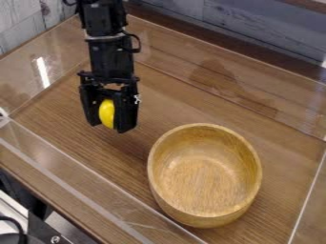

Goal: Remove the lemon from inside the brown bowl and put it on the table

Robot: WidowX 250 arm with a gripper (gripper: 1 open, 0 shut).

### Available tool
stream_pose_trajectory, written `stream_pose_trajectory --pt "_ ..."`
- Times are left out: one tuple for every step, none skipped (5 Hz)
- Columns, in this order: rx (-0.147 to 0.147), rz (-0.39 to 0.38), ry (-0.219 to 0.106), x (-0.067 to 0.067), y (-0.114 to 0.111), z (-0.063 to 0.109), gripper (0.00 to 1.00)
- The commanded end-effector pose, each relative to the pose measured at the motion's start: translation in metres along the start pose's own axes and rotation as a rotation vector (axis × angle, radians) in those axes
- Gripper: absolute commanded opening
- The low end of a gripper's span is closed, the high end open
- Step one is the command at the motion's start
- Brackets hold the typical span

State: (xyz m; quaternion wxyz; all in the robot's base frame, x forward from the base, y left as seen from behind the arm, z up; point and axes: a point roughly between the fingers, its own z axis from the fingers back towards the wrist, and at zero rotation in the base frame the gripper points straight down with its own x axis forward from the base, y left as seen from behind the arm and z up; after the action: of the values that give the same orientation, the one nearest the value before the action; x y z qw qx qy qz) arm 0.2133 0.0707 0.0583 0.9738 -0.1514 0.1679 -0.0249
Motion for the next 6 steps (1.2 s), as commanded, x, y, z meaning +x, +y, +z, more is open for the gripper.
stream_pose_trajectory --pt "0.02 -0.025 -0.03 0.0047 -0.0007 0.011 1.0" --pt "0.02 -0.028 -0.026 0.0046 -0.0008 0.0109 1.0" --pt "0.021 -0.032 -0.02 0.0046 -0.0009 0.0106 1.0" --pt "0.022 -0.036 -0.016 0.0044 -0.0011 0.0109 1.0" --pt "0.023 -0.04 -0.011 0.0042 -0.001 0.0105 1.0" --pt "0.023 -0.044 -0.006 0.0039 -0.0012 0.0107 1.0"
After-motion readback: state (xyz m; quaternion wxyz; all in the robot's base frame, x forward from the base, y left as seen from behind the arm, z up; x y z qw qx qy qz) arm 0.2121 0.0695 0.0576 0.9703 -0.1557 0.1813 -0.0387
